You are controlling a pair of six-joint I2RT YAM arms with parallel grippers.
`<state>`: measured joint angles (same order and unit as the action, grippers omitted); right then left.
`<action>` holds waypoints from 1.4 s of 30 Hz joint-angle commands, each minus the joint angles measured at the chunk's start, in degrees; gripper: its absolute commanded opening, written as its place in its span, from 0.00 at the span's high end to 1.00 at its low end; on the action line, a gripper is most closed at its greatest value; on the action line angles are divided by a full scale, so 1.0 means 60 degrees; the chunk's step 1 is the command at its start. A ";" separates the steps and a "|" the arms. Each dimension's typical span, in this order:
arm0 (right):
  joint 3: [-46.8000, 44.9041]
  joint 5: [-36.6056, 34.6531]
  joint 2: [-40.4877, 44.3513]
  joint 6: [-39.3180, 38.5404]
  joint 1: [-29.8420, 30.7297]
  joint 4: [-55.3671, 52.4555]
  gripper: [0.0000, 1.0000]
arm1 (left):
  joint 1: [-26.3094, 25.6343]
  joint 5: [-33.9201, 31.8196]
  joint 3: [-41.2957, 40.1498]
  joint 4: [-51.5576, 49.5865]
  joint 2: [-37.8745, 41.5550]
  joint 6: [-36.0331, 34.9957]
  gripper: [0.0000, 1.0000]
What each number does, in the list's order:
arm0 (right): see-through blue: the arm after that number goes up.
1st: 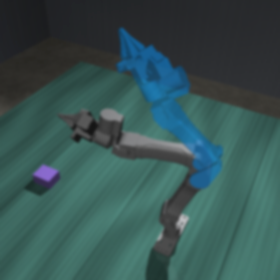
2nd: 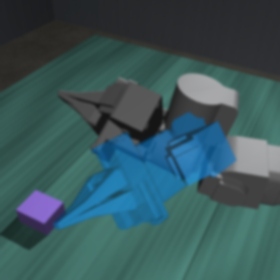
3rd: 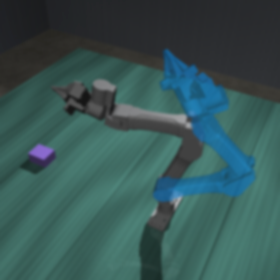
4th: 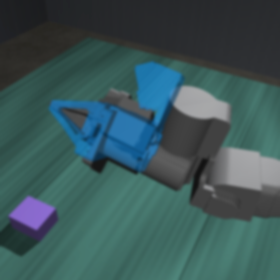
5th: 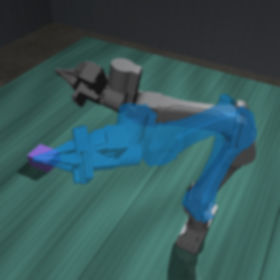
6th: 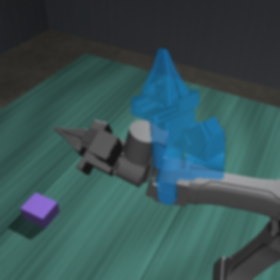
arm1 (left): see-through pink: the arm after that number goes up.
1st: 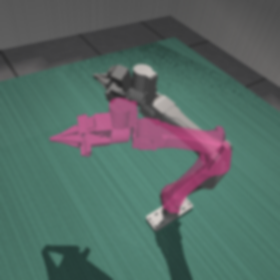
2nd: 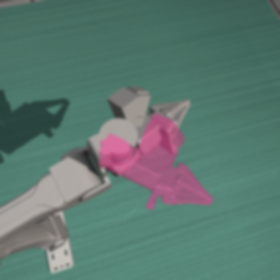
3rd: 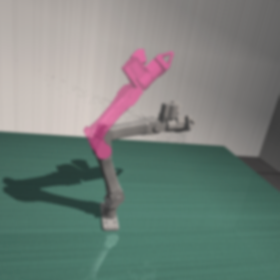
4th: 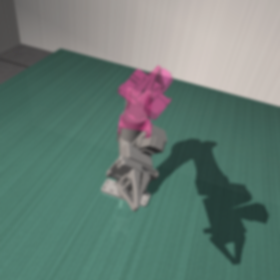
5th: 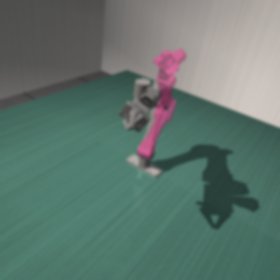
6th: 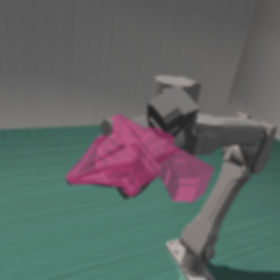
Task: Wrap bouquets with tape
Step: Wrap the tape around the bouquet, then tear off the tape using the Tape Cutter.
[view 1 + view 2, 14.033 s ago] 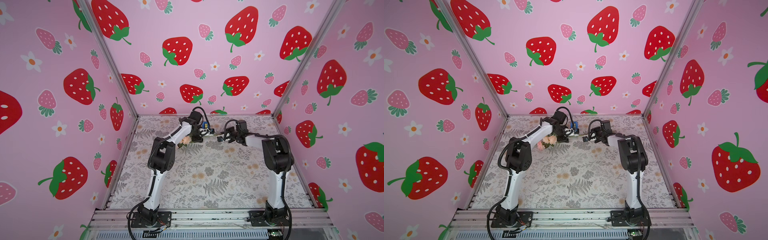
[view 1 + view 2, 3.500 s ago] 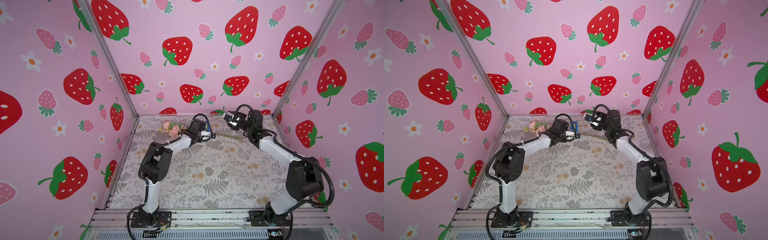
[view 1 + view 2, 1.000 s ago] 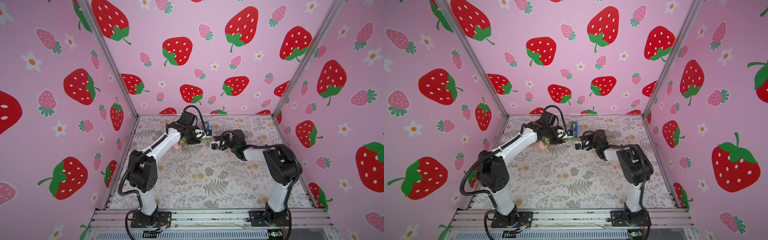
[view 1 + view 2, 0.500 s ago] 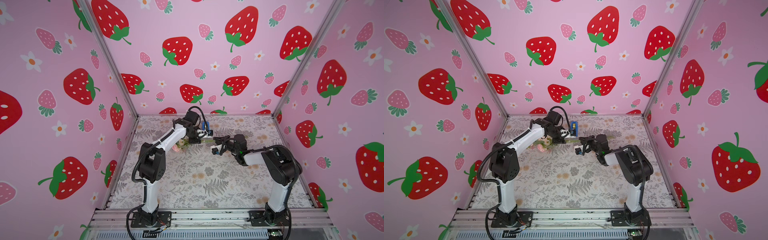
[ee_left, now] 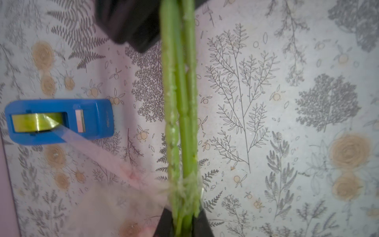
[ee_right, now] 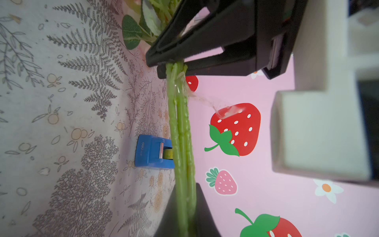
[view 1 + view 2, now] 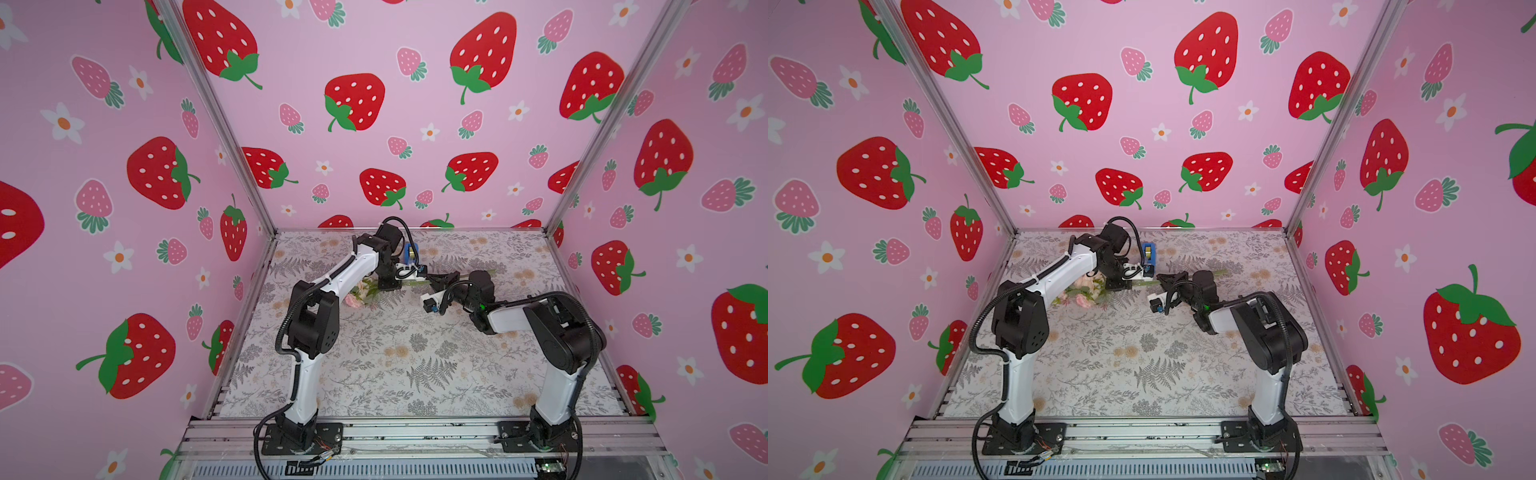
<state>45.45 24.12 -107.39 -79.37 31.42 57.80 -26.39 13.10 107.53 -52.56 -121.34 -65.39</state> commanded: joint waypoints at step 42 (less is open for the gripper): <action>0.5622 -0.0341 -0.0936 1.6230 -0.0360 -0.6728 0.46 | -0.1953 -0.5514 -0.9034 1.3355 0.2938 -0.1502 1.00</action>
<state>76.31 17.34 -110.83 11.97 29.39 21.69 -37.80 -19.38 54.94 26.83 -104.25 -75.20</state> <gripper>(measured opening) 0.540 0.142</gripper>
